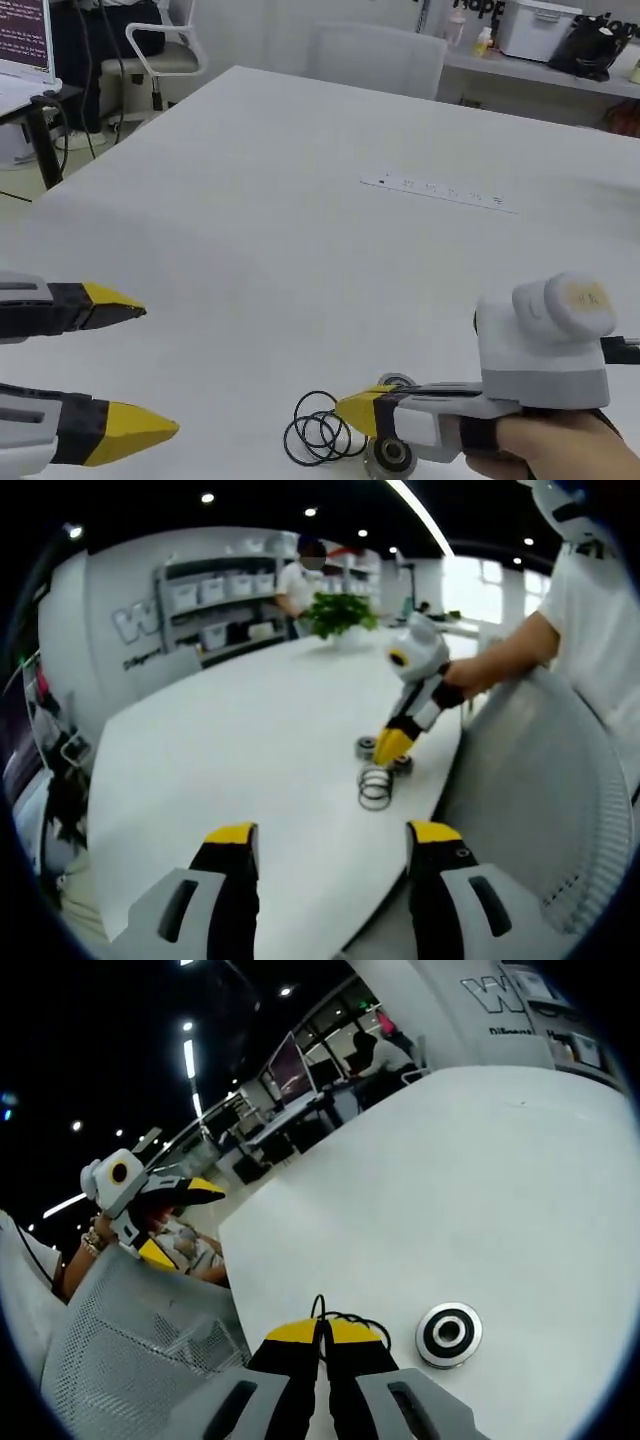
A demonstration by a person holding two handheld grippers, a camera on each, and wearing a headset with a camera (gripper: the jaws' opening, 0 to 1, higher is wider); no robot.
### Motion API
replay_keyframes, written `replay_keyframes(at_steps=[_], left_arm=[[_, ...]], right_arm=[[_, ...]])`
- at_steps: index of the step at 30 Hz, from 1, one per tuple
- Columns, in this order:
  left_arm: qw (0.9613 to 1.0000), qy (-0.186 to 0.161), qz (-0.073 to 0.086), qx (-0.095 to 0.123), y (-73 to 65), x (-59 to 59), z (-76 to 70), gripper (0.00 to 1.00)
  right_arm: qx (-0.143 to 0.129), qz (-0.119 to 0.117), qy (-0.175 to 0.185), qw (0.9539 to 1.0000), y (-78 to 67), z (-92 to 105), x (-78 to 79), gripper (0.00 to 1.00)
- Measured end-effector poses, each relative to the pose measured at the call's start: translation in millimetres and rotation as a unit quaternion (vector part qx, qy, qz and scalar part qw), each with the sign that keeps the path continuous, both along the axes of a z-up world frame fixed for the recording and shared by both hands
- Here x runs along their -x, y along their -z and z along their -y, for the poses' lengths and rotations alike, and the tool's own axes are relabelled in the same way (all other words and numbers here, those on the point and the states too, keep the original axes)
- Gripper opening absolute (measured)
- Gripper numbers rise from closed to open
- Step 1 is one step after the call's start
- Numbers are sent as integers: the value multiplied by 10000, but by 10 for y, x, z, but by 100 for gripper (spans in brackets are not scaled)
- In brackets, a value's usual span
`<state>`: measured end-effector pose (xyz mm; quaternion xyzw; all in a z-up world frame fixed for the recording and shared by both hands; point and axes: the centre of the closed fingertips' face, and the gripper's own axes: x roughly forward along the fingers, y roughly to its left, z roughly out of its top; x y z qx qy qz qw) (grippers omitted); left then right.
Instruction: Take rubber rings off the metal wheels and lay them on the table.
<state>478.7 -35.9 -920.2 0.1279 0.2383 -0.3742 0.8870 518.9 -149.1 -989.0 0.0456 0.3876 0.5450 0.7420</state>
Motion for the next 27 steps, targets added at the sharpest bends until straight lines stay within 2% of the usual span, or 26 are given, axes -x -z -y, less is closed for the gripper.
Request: replay_keyframes(at_steps=[10, 23, 27], left_arm=[[10000, -15, -41, 35, 38, 12, 10, 59], [10000, -8, -37, 46, 38, -6, 14, 59], [10000, 3, -6, 36, 21, -15, 18, 59]], right_arm=[[281, 67, -52, 9996, 130, 9, 26, 0], [454, 112, 44, 9989, 184, 70, -36, 0], [464, 174, 40, 9988, 171, 73, -49, 4]])
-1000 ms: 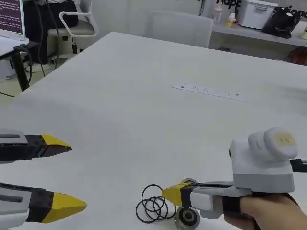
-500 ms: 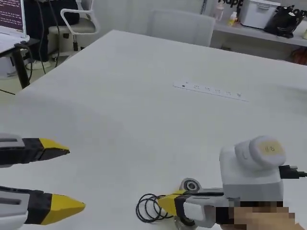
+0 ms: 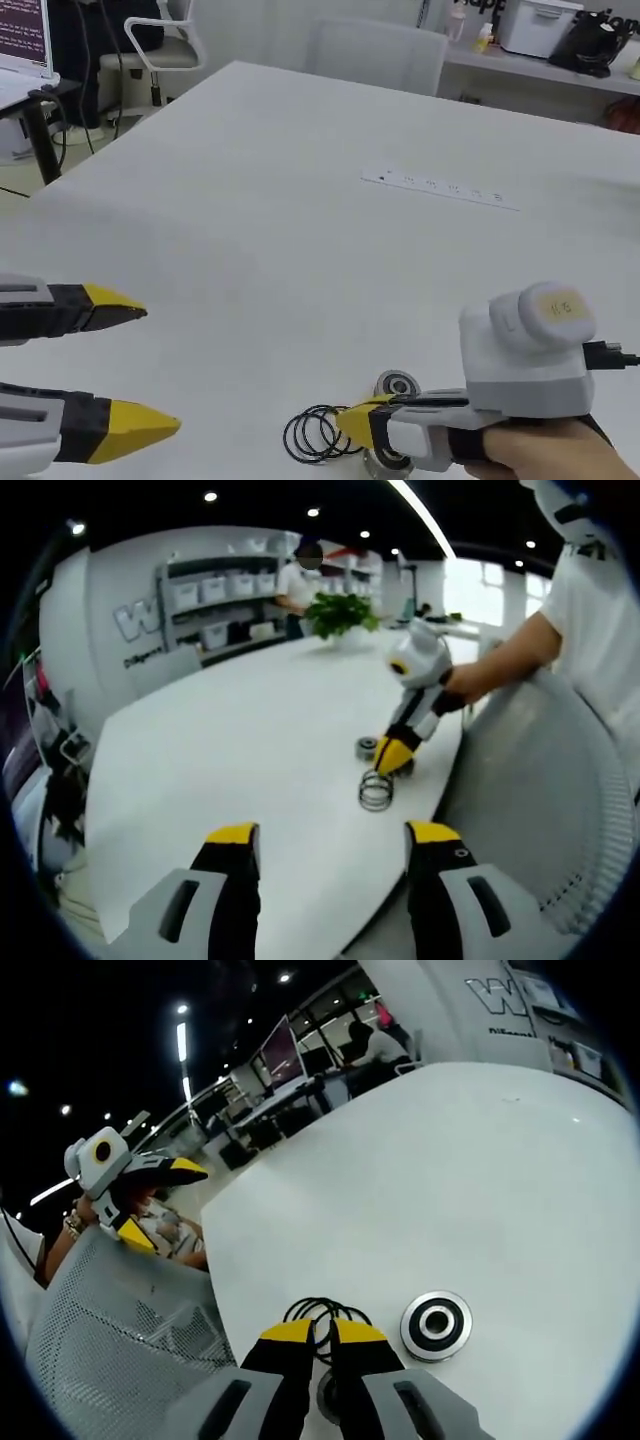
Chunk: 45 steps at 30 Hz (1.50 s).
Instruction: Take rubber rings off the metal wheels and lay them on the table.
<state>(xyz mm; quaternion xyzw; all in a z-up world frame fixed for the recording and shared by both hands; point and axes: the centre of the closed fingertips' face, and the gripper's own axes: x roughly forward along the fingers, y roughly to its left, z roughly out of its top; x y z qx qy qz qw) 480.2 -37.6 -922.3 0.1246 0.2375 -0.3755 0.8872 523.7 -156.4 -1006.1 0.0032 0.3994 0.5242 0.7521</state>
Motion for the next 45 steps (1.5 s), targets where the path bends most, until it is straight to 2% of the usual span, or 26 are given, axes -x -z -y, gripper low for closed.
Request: replay_keyframes(at_steps=[6, 11, 22, 29, 31, 35, 42, 45], left_arm=[[10000, 13, 22, -3, -14, 2, 11, 59], [10000, 5, 21, -14, -13, 10, 11, 59], [10000, 53, 28, -23, -23, 15, 54, 59], [10000, 76, 26, -30, -28, 4, 64, 59], [10000, 88, 30, -24, -31, -5, 71, 59], [9999, 128, 44, -26, -40, -11, 92, 59], [9998, 182, 65, -12, -50, -18, 115, 60], [9998, 206, 60, -3, -48, -16, 129, 60]], right_arm=[[7, 40, 62, 10000, -20, 29, -39, 2], [-55, 112, 166, 9998, -93, 59, -98, 3], [-99, 492, 176, 9986, -284, 98, -193, 5], [-180, 830, 126, 9963, -473, 161, -262, 9], [-264, 843, 157, 9960, -529, 197, -277, 11], [-613, 772, 228, 9949, -727, 241, -262, 16], [-756, 801, 252, 9936, -908, 346, -247, 27], [-781, 950, 238, 9921, -1001, 394, -240, 32]])
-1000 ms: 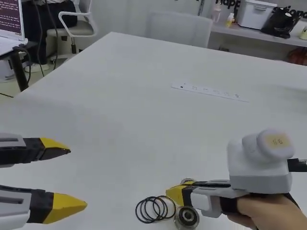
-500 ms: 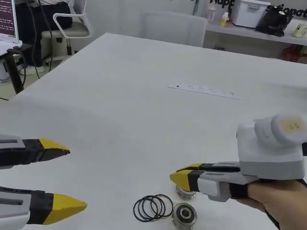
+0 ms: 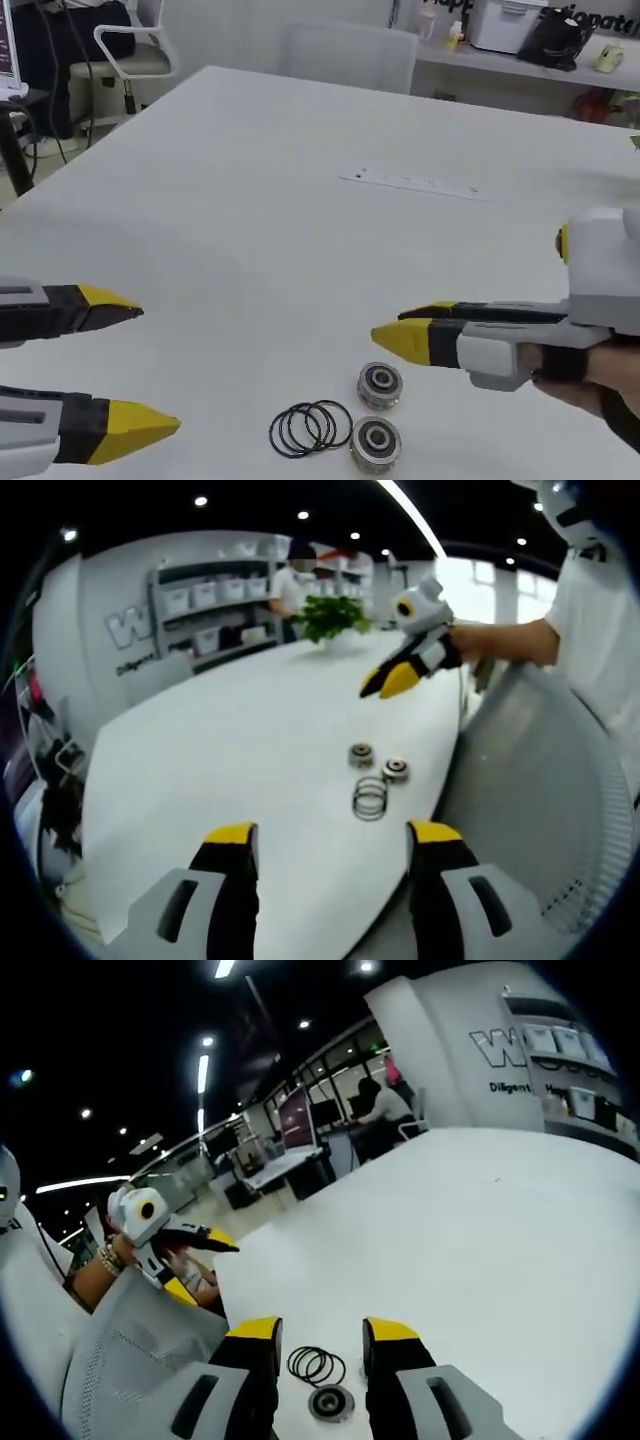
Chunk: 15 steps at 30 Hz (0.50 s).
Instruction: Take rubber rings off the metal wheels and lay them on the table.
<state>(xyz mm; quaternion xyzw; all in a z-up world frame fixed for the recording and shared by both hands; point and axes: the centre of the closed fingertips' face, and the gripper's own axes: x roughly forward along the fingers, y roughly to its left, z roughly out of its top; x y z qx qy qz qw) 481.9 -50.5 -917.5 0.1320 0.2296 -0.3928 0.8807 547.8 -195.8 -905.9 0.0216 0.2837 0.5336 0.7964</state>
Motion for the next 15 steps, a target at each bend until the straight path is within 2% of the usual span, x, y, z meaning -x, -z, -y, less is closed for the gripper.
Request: replay_keyframes(at_steps=[6, 9, 13, 15], left_arm=[[10000, 16, -8, 34, -7, -1, 13, 62], [10000, -14, -17, 68, -12, -8, 11, 65], [10000, -23, -43, 87, -8, -3, 9, 66], [9999, -36, -45, 93, -4, -1, 7, 67]], right_arm=[[37, 248, -163, 9996, -110, 121, 81, 44], [100, 455, -191, 9987, -126, 206, 104, 47], [73, 513, -176, 9985, -129, 294, 147, 50], [81, 622, -175, 9979, -108, 341, 173, 53]])
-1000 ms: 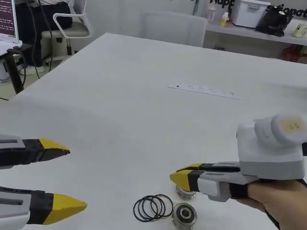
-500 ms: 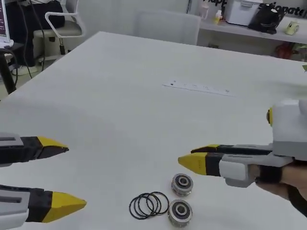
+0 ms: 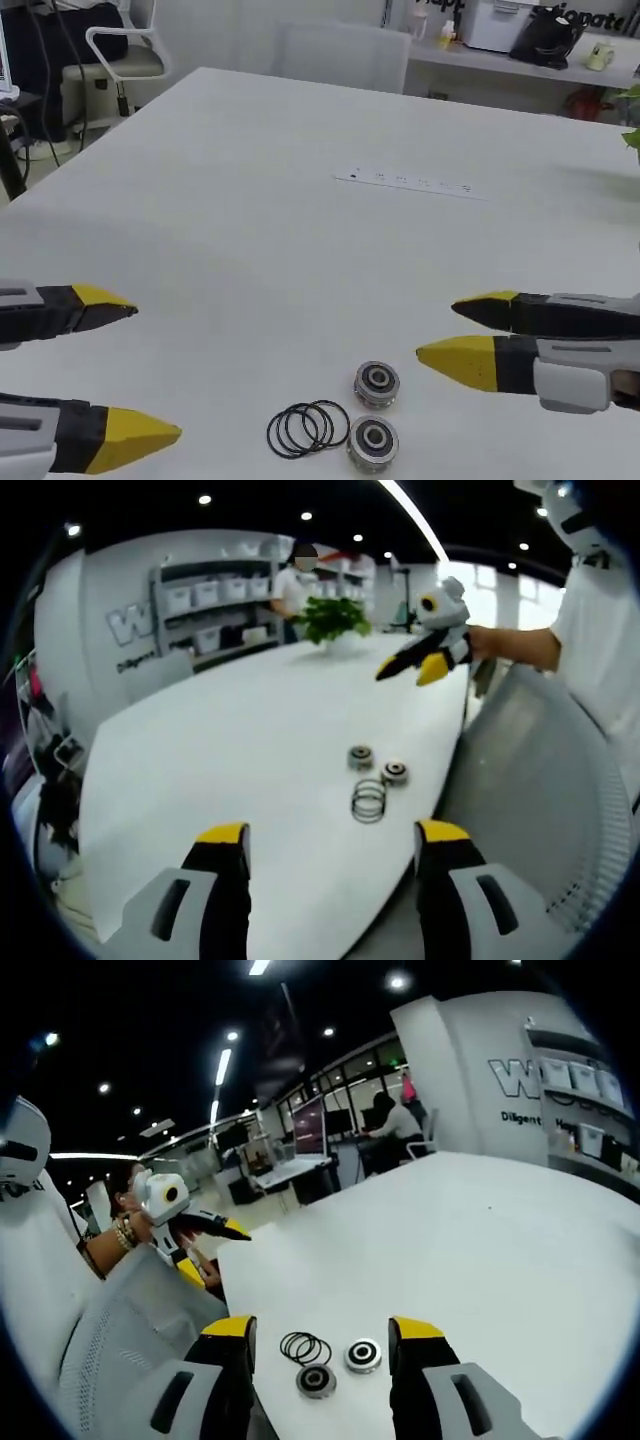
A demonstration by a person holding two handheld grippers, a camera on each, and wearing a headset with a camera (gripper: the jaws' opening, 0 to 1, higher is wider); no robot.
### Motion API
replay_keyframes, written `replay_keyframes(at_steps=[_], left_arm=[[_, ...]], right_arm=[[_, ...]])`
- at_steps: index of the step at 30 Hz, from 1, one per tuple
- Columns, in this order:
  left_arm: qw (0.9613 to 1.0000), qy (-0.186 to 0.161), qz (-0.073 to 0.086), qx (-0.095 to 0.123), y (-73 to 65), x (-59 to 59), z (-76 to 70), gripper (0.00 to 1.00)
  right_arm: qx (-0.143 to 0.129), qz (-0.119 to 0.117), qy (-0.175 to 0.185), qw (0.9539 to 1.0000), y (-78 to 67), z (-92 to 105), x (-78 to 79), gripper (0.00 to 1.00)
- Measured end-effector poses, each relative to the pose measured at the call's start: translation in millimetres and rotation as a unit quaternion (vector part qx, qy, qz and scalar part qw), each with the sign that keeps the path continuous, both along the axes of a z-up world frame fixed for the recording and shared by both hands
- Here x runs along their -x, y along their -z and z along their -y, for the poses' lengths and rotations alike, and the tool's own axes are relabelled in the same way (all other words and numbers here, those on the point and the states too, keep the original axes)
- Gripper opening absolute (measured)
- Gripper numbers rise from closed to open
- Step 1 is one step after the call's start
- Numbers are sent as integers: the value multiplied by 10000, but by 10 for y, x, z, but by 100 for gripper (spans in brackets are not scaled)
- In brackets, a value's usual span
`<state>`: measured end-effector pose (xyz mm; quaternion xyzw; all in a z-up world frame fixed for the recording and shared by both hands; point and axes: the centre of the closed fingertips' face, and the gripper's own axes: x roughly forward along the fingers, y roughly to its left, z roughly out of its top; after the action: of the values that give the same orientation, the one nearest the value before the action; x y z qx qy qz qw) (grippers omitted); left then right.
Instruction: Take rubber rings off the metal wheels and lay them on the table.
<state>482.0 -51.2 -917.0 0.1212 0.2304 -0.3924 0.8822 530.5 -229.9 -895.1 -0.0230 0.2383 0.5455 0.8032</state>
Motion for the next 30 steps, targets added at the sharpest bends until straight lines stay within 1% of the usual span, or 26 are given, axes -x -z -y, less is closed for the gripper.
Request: replay_keyframes(at_steps=[3, 6, 8, 9, 11, 15, 17, 20, 22, 23, 25, 27, 30], left_arm=[[10000, -37, -51, -3, 41, 5, -11, 69], [10000, -55, -82, 4, 70, 14, -11, 72], [9999, -70, -140, 52, 98, 28, -6, 74], [9998, -83, -174, 77, 109, 35, -5, 74], [9996, -107, -218, 139, 122, 48, -1, 77], [9994, -107, -260, 196, 139, 72, 13, 78], [9993, -121, -287, 189, 160, 77, 9, 78], [9992, -144, -323, 192, 187, 83, 3, 79], [9990, -176, -364, 188, 227, 84, -10, 79], [9988, -222, -421, 144, 266, 84, -31, 79], [9985, -254, -468, 123, 303, 86, -43, 81], [9981, -268, -519, 181, 309, 93, -39, 82], [9980, -273, -527, 213, 311, 88, -35, 82]], right_arm=[[53, -18, -17, 10000, 72, 64, 46, 57], [200, -74, 36, 9998, 188, 151, 89, 60], [327, -70, 67, 9994, 262, 200, 110, 60], [436, -72, 91, 9990, 325, 241, 123, 60], [565, -138, 132, 9982, 414, 300, 148, 60], [606, -261, 180, 9977, 512, 369, 201, 61], [674, -311, 240, 9970, 577, 418, 221, 61], [707, -428, 338, 9960, 658, 481, 266, 61], [715, -486, 323, 9957, 687, 492, 308, 60], [734, -509, 316, 9955, 710, 500, 335, 60], [769, -550, 320, 9950, 745, 523, 358, 61], [777, -589, 338, 9947, 757, 535, 368, 62], [774, -620, 394, 9943, 772, 555, 361, 63]])
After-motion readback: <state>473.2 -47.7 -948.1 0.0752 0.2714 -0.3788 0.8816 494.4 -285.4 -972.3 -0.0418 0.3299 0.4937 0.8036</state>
